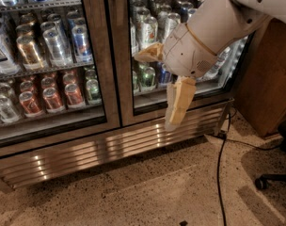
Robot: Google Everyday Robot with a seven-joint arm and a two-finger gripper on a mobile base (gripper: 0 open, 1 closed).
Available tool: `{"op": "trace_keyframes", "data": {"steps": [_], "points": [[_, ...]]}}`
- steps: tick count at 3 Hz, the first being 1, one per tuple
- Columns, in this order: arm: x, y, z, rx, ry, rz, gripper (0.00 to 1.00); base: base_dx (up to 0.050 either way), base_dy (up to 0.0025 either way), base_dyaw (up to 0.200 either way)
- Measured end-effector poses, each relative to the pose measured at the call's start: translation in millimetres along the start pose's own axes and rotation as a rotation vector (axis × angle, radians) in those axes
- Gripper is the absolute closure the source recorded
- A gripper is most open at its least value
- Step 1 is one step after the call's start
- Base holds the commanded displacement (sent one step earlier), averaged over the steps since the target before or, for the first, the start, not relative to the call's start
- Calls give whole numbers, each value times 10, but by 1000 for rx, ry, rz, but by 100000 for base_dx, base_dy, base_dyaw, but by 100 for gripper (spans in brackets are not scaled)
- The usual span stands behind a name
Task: Open right fridge door
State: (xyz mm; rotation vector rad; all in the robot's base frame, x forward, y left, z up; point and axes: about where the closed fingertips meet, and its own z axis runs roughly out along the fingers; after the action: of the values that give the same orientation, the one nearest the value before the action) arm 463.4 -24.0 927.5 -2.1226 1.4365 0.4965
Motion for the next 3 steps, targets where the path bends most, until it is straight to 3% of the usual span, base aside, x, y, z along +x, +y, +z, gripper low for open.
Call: {"op": "trace_keyframes", "data": {"steps": [1,2,3], "points": [[0,0,0,0,0,0,0,0,0,0],[0,7,-9,1,-43,-11,0,0,0,0],[91,7,-3,22,-235,-46,0,0,0,0]]}}
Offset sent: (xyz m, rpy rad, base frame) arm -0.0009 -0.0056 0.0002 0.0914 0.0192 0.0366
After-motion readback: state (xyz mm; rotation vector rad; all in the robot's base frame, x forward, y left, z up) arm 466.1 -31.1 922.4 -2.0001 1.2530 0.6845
